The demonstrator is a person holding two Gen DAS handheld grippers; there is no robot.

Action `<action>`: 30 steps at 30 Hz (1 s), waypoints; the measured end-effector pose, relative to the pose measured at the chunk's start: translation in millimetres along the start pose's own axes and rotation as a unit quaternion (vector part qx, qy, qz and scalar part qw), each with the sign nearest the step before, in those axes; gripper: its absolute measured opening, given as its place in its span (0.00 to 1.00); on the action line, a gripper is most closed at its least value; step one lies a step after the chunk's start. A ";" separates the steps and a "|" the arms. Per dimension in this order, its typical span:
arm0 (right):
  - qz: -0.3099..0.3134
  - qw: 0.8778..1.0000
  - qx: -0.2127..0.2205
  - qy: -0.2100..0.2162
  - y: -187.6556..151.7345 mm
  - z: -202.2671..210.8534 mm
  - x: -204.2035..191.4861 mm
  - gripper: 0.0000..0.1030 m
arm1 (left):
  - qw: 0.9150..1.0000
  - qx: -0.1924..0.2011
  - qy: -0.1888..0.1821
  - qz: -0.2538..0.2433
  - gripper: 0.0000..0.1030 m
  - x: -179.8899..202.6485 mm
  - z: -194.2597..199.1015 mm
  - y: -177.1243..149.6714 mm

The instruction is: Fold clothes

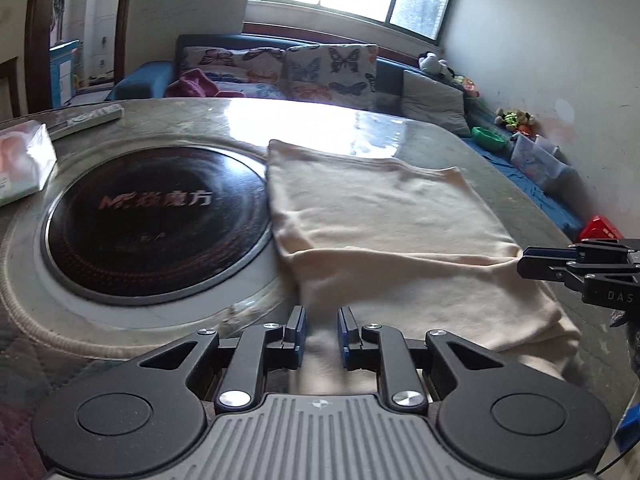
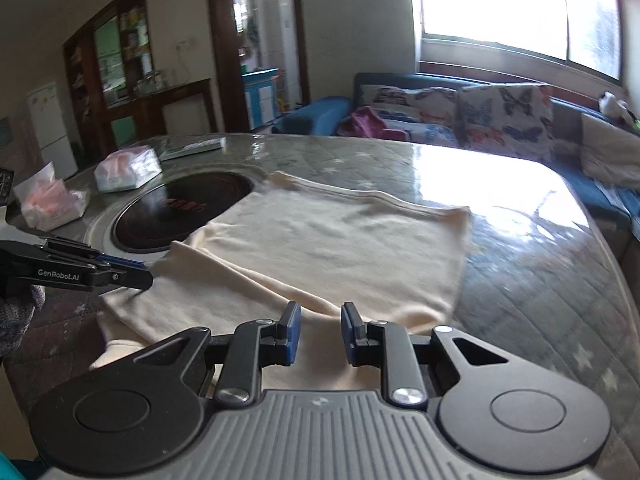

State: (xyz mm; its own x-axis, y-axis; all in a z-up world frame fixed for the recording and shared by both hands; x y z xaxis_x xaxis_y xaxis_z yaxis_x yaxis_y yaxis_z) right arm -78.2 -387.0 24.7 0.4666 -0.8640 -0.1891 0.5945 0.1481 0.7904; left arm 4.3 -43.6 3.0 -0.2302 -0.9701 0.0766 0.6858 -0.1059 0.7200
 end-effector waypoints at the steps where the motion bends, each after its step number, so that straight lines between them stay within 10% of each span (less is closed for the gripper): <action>1: 0.002 1.000 -0.007 0.002 -0.3 -5.5 -0.1 0.20 | 1.000 -0.003 0.003 0.002 0.18 -2.7 -0.9 -0.6; 19: 0.030 0.998 -0.056 0.000 -22.2 8.9 -8.5 0.19 | 0.998 0.014 -0.022 -0.061 0.18 40.5 -31.7 26.0; 30: 0.057 0.997 -0.059 -0.006 -32.1 16.4 -18.7 0.20 | 0.989 0.034 -0.050 -0.135 0.20 37.6 27.4 0.7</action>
State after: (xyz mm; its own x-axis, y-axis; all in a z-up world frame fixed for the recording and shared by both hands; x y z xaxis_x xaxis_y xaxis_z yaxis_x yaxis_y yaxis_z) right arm -116.7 -383.4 12.4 0.5277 -0.8443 -0.0934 0.6107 0.3007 0.7325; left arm -22.8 -74.1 25.3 -0.4679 -0.8817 -0.0607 0.5425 -0.3407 0.7679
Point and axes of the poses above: each gripper's, at about its wrist camera, not at the fingertips, and z roughly against the way its jaws point, x to its right, y to its top, the point moved 4 cm from there along -z, roughly the way its jaws point, and after that the axes turned 11 degrees about y, right-handed, at the moved point
